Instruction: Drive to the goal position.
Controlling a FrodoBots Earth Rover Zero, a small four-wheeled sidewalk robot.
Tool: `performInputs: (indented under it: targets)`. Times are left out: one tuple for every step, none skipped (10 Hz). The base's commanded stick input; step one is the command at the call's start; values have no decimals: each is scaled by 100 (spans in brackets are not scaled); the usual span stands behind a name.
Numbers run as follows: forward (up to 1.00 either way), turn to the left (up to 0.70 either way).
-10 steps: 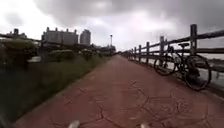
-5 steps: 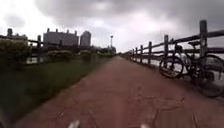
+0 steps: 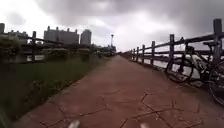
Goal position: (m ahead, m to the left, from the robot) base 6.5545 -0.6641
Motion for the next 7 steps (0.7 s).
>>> performInputs:
  targets:
    - [70, 0]
    - [70, 0]
    - [70, 0]
    - [70, 0]
    - [70, 0]
    - [70, 0]
    - [70, 0]
